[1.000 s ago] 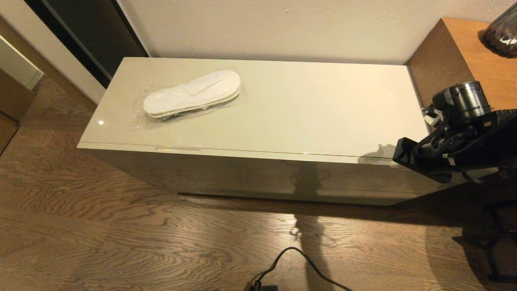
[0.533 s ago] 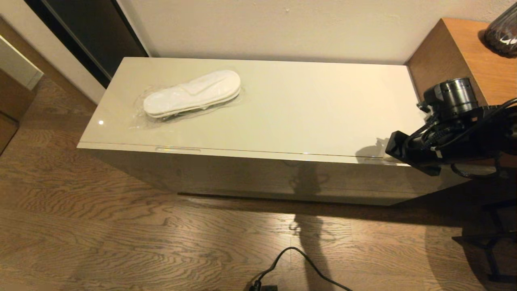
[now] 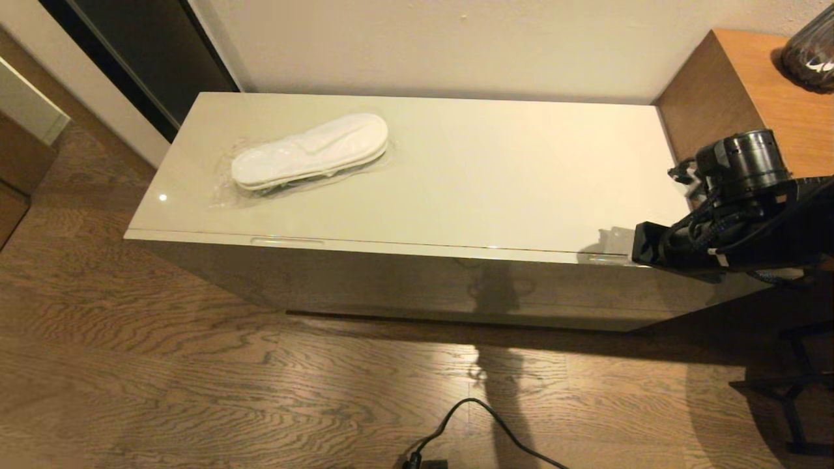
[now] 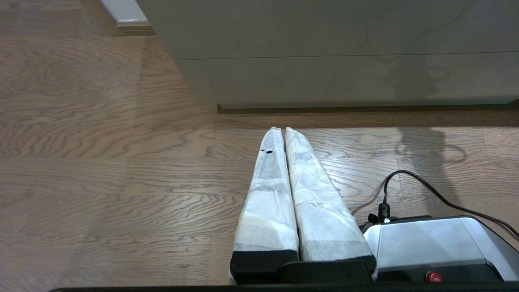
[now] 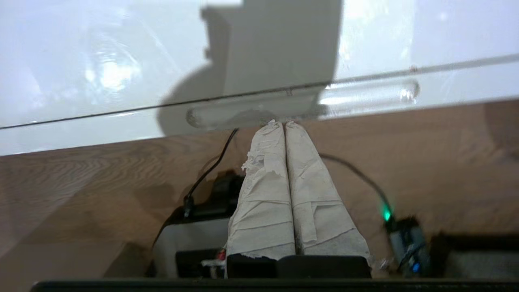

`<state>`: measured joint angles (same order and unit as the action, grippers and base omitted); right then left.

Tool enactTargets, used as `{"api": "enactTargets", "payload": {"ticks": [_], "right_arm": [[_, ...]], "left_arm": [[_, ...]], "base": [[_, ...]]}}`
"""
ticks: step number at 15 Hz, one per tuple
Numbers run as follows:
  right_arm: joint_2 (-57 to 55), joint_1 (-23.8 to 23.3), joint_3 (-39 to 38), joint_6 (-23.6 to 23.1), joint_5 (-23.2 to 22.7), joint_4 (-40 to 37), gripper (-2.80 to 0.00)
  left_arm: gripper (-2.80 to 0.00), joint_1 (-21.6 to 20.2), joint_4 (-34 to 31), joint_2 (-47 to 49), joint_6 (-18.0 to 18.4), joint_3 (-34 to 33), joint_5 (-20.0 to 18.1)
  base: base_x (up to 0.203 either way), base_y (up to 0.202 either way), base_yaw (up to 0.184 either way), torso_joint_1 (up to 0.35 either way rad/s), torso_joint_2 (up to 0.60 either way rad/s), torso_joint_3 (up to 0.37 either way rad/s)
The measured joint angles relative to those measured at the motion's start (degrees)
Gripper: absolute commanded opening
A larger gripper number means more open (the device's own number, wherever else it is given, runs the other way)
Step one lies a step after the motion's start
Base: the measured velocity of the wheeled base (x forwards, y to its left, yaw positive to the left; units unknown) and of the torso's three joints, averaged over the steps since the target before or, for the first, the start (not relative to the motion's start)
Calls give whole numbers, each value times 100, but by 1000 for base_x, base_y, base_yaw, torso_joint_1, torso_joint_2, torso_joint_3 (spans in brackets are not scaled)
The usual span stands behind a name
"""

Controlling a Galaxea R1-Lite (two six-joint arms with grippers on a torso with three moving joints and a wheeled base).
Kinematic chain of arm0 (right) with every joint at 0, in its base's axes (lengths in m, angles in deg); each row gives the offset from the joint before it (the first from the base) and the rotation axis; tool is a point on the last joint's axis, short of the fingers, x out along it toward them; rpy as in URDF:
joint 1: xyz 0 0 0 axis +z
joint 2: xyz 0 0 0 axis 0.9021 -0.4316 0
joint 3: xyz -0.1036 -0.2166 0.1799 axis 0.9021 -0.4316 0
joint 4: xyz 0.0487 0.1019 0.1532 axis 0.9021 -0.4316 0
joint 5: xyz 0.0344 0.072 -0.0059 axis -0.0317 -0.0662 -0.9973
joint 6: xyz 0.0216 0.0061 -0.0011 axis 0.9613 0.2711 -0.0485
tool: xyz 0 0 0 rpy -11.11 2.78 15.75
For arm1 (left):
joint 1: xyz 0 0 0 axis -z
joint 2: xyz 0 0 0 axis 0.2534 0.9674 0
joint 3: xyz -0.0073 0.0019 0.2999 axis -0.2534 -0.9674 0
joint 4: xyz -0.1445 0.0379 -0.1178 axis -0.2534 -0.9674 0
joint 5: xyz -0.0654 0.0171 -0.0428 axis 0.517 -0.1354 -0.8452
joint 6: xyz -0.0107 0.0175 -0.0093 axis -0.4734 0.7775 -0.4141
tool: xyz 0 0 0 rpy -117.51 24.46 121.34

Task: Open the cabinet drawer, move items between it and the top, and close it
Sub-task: Open the drawer

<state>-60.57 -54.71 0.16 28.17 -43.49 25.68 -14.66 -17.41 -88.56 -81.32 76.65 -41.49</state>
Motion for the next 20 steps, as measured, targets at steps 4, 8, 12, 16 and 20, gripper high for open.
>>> {"api": "enactTargets", "payload": {"ticks": [4,8,12,16,20], "right_arm": [[-2,0,-383,-376,63,857,-280],[-130,0,-572,-407,232,1267,-280],[-267,0,-676,-374,241,1329,-280],[-376,0,-728,-259,201,1322,-280],[-543,8,-724,396,-154,1006,-280]], "left_arm": [[-280,0,2,0,2,0,2],[-280,0,2,0,2,0,0],[-280,0,0,0,5,0,0],[-280,0,0,0,2,0,0],[-280,0,0,0,2,0,1]], "base": [[0,0,0,0,0,0],[0,0,0,0,0,0],[0,0,0,0,0,0],[0,0,0,0,0,0],[0,0,0,0,0,0]]}}
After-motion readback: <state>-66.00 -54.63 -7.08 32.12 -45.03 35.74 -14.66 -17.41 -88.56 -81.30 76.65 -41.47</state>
